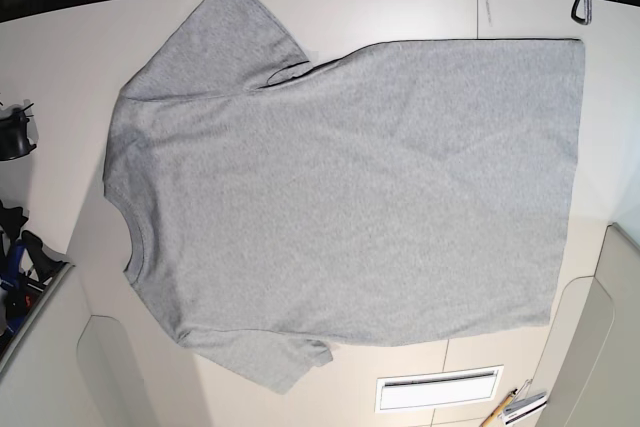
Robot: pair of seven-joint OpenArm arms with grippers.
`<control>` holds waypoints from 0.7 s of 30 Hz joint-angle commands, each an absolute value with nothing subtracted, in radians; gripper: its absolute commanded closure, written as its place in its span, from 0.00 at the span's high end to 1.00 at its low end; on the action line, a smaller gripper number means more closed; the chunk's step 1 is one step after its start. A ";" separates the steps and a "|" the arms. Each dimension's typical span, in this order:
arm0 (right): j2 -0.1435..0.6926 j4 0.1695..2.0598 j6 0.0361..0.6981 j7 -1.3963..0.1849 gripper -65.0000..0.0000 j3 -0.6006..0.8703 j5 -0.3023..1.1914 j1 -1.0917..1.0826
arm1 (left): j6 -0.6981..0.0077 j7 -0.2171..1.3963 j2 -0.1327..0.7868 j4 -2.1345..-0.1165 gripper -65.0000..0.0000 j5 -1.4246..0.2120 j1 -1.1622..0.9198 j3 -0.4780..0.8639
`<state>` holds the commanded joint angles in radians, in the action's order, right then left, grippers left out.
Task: Fold the T-shirt properly
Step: 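Move both grippers toward the shirt's shoulder edge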
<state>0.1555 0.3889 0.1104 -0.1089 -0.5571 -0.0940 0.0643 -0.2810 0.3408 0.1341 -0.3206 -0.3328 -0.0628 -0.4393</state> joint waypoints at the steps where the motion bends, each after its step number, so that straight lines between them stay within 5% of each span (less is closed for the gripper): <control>1: 0.161 0.389 0.112 -0.110 0.17 -0.558 -0.094 0.067 | -0.308 0.341 0.141 -0.321 0.11 -0.333 -0.068 -0.439; 5: 0.195 0.397 0.112 -0.110 0.17 -0.558 -0.094 0.103 | -0.413 0.340 0.179 -0.329 0.11 -0.334 -0.114 -0.439; 17: 0.434 0.798 0.112 -0.113 0.17 -0.558 -0.014 0.421 | -0.408 0.427 0.356 -0.736 0.11 -0.491 -0.435 -0.427; 21: 0.529 0.993 0.111 -0.197 0.17 -0.556 0.035 0.550 | -0.389 0.461 0.376 -0.918 0.11 -0.511 -0.595 -0.297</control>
